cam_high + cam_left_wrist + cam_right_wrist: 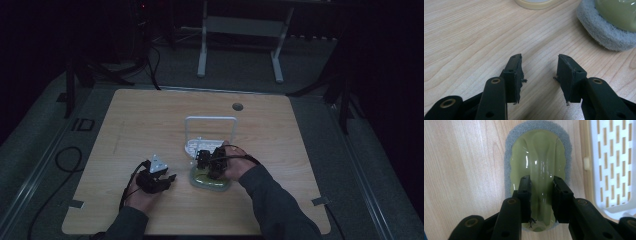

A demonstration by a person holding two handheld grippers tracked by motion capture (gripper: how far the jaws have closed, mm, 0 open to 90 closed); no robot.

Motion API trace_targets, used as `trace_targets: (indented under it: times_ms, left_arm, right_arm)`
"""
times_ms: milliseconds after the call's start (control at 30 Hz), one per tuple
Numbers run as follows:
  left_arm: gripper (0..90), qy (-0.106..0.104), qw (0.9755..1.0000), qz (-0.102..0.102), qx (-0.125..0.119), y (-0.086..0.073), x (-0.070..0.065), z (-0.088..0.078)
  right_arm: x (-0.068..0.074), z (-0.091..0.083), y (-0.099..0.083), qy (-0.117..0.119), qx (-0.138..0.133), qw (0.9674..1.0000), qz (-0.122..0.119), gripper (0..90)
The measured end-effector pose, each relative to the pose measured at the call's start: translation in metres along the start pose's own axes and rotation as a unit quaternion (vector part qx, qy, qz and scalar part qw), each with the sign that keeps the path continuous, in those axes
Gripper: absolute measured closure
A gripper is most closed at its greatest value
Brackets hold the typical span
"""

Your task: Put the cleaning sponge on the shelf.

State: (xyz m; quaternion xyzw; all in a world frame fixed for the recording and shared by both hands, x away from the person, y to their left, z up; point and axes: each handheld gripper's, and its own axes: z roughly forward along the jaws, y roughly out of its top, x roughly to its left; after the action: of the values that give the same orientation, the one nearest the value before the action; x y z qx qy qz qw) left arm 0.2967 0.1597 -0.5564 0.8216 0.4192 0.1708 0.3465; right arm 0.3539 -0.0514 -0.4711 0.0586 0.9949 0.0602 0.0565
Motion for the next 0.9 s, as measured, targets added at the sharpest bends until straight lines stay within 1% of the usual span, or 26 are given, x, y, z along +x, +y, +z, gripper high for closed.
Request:
trace_targets:
  times_ms: [33, 133, 433, 667, 800, 900]
  left_arm:
    - [55.6, 0.0, 1.0, 0.0, 0.0, 0.0, -0.0001, 0.0]
    - [55.6, 0.0, 1.0, -0.001, 0.0, 0.0, -0.0001, 0.0]
    - [55.4, 0.0, 1.0, -0.001, -0.001, 0.0, -0.0002, 0.0003]
    - [55.4, 0.0, 1.0, -0.001, -0.001, 0.0001, -0.0002, 0.0003]
    - [55.4, 0.0, 1.0, 0.0, -0.001, 0.0001, -0.0002, 0.0003]
    - [55.4, 0.0, 1.0, -0.001, -0.001, 0.0001, -0.0002, 0.0003]
  right_arm:
    - [0.0, -0.0014, -0.0005, -0.005, -0.002, 1.0, -0.005, 71.4]
    - [0.0001, -0.0026, -0.0007, -0.008, -0.004, 0.9999, -0.009, 71.5]
    - [0.0007, -0.0069, -0.003, -0.031, -0.015, 0.9992, -0.021, 71.5]
    - [0.0005, -0.0094, -0.0042, -0.044, -0.026, 0.9985, -0.02, 71.5]
    - [-0.0005, -0.0108, -0.0057, -0.056, -0.033, 0.9976, -0.023, 71.5]
    - [-0.001, -0.0113, -0.0063, -0.06, -0.033, 0.9974, -0.021, 71.5]
